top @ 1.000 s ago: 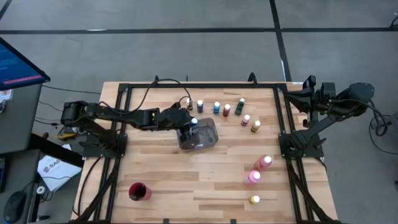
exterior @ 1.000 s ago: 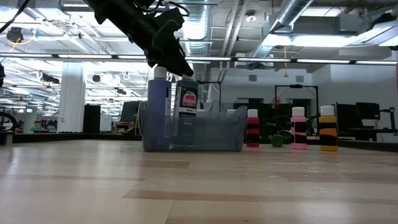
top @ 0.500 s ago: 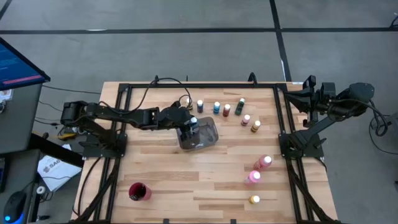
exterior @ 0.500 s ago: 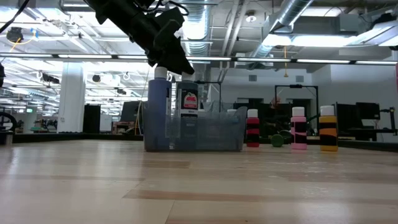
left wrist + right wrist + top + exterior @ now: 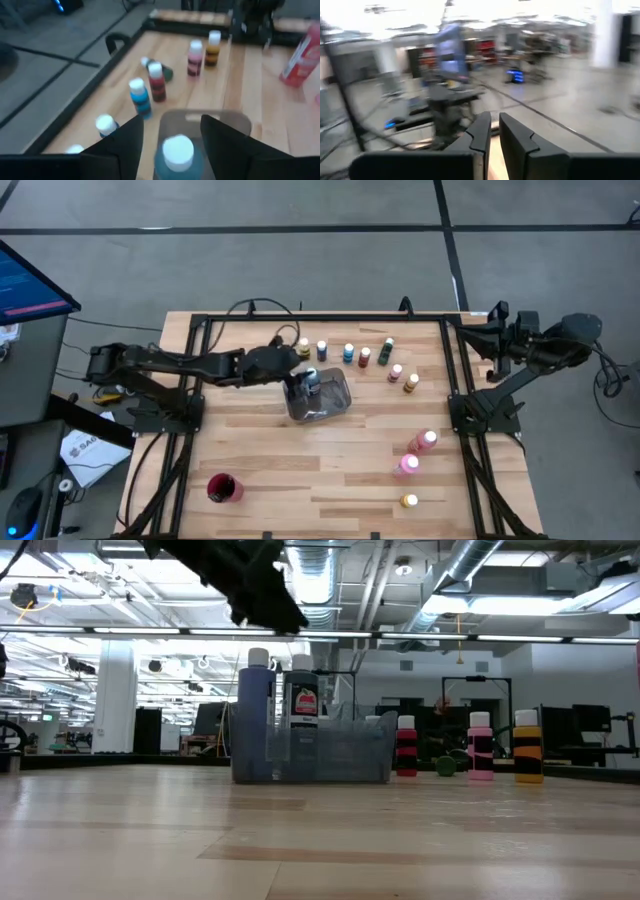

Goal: Pick & Place Paint Supplies
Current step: Put the large pink paint bottle into the black bin

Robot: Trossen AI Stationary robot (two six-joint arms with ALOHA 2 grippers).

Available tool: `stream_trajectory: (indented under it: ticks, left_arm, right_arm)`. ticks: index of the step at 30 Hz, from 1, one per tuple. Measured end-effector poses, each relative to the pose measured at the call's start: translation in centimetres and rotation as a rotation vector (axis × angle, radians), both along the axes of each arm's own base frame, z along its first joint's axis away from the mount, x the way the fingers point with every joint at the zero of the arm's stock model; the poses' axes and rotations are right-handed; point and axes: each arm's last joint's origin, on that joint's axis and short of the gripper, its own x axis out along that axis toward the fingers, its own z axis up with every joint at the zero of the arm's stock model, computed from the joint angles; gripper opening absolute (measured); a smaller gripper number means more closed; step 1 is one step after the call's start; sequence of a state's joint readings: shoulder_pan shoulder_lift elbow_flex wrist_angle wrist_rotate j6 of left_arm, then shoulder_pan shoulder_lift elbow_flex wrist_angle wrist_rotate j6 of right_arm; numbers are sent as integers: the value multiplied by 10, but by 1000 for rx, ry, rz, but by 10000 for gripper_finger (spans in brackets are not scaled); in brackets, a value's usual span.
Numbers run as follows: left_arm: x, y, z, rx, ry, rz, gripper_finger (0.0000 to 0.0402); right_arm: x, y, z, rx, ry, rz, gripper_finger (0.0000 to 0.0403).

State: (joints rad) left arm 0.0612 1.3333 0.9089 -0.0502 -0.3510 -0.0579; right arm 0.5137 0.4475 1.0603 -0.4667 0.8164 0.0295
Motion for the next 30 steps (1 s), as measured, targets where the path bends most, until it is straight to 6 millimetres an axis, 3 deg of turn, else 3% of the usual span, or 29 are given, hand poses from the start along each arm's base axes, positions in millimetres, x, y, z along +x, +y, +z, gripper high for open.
stream_trajectory:
  ticks: [5, 15, 22, 26, 30]
  left_arm:
    - [-21, -1, 30, 13, -118, 20, 203]
    - [-87, -7, 93, 2, -422, 16, 198]
    - [-125, -9, 116, 41, -544, 14, 188]
    - [-134, -9, 120, 45, -566, 14, 181]
    - [-140, -9, 119, 42, -558, 14, 175]
  right_arm:
    - [8, 0, -7, 90, 49, -203, 57]
    - [43, 15, -5, 172, 194, -306, 136]
    - [67, 15, -4, 412, 585, -344, 142]
    - [94, 17, -23, 568, 935, -387, 136]
    - [127, 23, -43, 668, 1139, -273, 138]
